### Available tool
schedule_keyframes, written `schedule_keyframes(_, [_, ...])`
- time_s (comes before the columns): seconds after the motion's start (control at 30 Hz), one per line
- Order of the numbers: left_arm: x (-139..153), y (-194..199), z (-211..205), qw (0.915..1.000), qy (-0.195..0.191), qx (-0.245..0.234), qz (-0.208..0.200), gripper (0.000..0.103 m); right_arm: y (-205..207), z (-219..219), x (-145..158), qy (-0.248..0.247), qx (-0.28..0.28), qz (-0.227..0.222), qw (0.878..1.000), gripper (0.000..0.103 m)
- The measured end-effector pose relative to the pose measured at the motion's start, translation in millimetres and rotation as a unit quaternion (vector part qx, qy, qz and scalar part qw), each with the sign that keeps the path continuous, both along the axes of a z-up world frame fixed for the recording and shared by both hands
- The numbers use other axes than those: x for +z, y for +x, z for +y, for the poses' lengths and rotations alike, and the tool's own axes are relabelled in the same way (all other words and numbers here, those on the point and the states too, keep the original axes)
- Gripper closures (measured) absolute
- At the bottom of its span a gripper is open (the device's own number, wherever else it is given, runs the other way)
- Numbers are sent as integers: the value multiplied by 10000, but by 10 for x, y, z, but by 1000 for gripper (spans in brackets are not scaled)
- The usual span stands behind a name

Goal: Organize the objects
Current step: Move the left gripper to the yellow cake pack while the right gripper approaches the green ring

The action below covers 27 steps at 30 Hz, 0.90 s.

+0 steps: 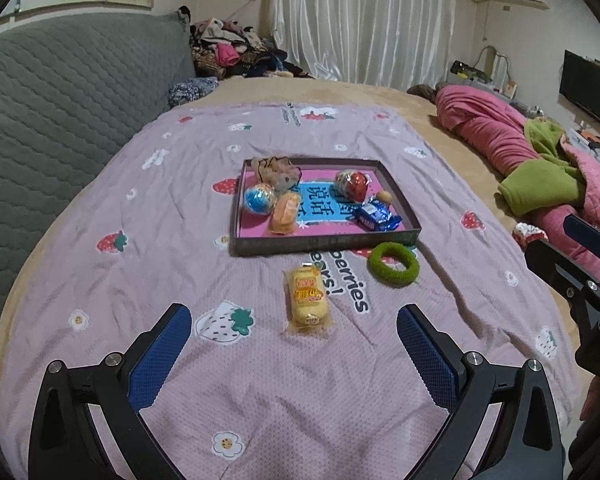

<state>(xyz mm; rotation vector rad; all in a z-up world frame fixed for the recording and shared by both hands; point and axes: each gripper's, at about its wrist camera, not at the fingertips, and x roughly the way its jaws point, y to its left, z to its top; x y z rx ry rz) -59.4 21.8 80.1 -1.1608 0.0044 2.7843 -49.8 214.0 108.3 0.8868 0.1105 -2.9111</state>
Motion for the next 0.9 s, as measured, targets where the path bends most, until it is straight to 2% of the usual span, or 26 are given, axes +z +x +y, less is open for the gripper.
schedule_keyframes(0.9, [-920, -528, 182, 9963, -220, -62, -832, 0, -487, 126, -836, 16, -62, -814, 9967, 13])
